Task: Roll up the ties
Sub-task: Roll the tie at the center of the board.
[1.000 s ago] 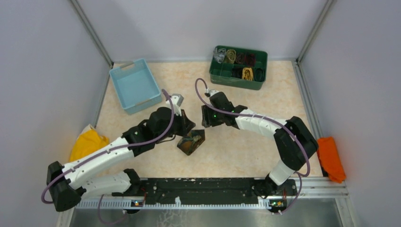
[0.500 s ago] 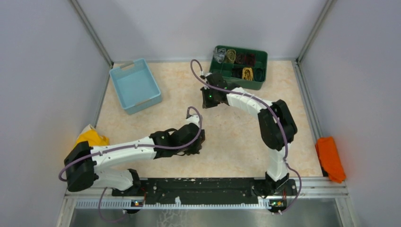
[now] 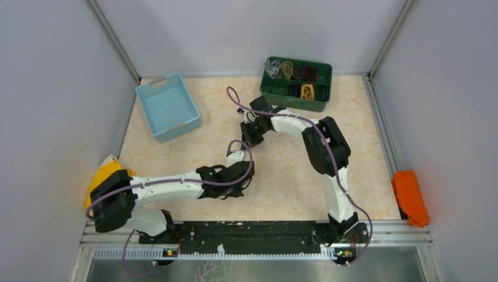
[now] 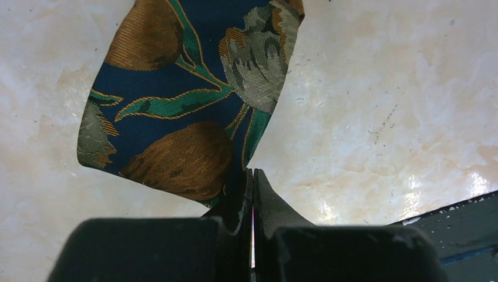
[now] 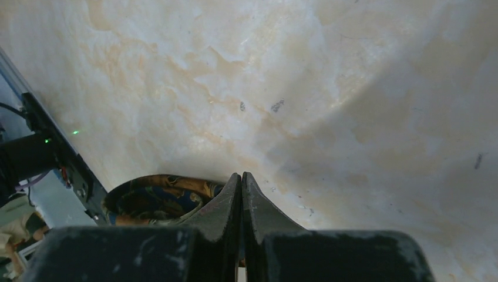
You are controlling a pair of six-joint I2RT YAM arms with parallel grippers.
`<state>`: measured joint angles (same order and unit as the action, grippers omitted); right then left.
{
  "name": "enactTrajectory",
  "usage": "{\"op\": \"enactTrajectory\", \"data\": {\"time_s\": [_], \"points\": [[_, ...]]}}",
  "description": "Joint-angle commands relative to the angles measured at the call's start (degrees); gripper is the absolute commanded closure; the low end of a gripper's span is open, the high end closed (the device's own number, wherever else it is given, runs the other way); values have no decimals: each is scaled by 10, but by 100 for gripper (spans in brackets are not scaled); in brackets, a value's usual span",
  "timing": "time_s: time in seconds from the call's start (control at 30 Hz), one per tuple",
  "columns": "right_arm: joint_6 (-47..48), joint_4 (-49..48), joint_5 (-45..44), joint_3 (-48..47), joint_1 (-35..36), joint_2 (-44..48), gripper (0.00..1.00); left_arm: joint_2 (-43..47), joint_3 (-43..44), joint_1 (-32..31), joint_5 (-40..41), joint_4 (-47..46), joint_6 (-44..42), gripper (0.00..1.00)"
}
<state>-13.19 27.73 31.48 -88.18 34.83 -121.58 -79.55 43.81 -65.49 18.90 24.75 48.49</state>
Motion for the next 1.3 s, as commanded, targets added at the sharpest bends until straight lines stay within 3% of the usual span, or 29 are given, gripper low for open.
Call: {"op": "enactTrajectory", "data": {"time_s": [0.0,0.37,0.6,1.07,1.27], "points": [[16,-12,58,-7,15,-5,100,-16,-9,-3,5,24,23,100],[13,-30,68,22,36,-19,100,-21,-34,18,15,52,34,100],[-6,-78,44,134,36,51,100,-7,-48,66,24,39,2,100],[-55,-155,37,304,41,185,100,-50,-50,157,15,-83,-81,100],[-85,-187,-34,338,41,208,100,-7,-4,160,84,21,-59,100]]}}
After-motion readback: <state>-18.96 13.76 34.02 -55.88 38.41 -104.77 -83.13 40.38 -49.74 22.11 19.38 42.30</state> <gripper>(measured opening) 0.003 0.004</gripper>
